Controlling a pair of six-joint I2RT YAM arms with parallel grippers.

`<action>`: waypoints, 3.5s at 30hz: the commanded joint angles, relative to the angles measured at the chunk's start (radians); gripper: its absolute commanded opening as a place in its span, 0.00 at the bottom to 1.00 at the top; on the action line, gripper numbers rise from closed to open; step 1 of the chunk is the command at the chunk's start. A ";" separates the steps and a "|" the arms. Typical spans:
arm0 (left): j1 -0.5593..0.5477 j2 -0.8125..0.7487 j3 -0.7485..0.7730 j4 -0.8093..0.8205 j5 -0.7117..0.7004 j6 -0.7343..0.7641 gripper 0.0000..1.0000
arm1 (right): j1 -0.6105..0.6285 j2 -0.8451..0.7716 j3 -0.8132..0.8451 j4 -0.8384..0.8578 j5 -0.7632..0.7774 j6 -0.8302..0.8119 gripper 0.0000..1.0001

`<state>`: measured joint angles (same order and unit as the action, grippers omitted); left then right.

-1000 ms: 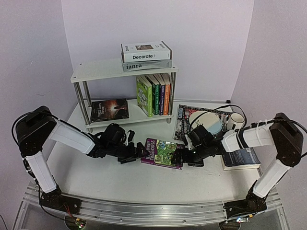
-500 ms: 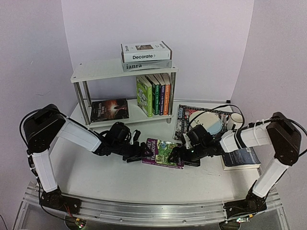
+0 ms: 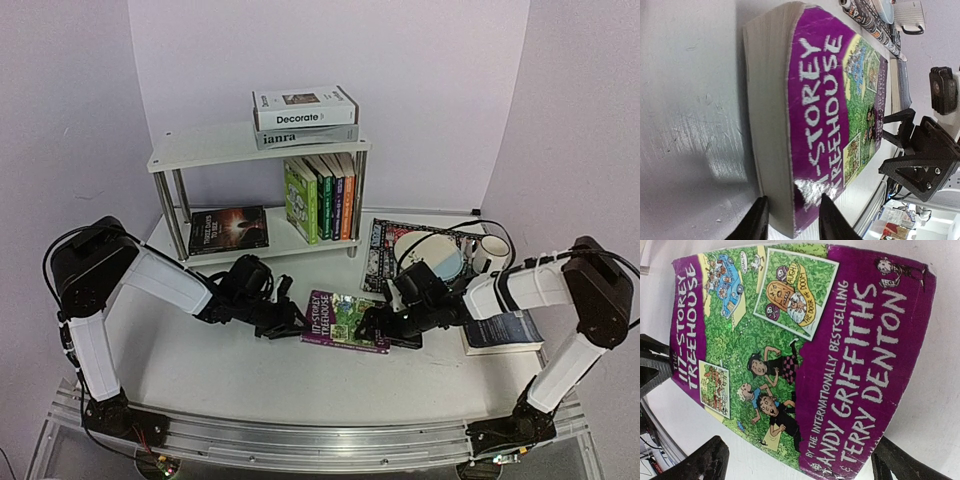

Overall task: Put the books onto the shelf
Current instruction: Adjust the book at the center of the board, then pick up the book at the center of the board.

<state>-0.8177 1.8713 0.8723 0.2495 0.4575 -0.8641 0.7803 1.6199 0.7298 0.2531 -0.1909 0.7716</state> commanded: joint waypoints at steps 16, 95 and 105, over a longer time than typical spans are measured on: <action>-0.004 -0.116 0.034 0.050 0.050 -0.026 0.00 | 0.006 -0.159 -0.006 -0.223 0.150 -0.124 0.98; 0.066 -0.008 0.162 0.045 0.181 0.003 0.00 | 0.035 -0.199 0.120 -0.387 0.272 -0.392 0.98; 0.066 -0.029 0.161 0.043 0.200 -0.014 0.00 | 0.253 -0.169 0.232 -0.418 0.505 -0.688 0.92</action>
<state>-0.7559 1.9225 1.0252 0.2340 0.6032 -0.8582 0.9631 1.4027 0.8910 -0.1069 0.1863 0.2426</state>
